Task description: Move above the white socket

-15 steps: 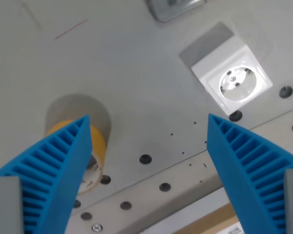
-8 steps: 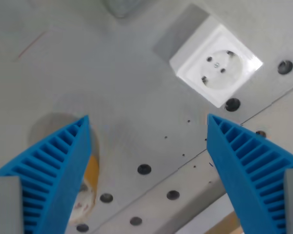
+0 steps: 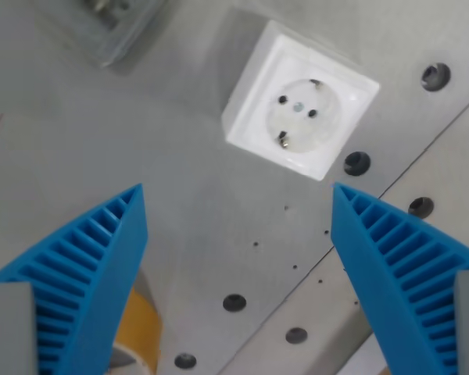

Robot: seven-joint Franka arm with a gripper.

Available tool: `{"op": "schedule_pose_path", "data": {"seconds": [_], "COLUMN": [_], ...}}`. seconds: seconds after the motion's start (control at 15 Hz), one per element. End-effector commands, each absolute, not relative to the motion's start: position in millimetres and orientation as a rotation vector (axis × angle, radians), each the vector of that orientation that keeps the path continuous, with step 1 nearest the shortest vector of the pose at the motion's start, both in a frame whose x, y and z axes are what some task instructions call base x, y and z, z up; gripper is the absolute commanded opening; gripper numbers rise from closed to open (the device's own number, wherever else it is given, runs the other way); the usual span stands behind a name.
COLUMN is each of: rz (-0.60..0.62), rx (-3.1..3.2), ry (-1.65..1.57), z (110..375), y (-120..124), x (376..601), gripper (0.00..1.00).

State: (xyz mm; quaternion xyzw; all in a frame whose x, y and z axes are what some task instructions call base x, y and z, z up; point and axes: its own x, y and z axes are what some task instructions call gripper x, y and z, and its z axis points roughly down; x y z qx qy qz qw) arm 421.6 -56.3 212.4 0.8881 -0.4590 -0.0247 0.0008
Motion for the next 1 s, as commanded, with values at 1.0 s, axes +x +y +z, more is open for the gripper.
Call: {"op": "schedule_pose_path", "data": {"seconds": [1.0], "rz": [0.079], "rx": [2.548], "ry": [-1.885], "z": [168], "y": [-88], "x": [400], "gripper": [1.00]}}
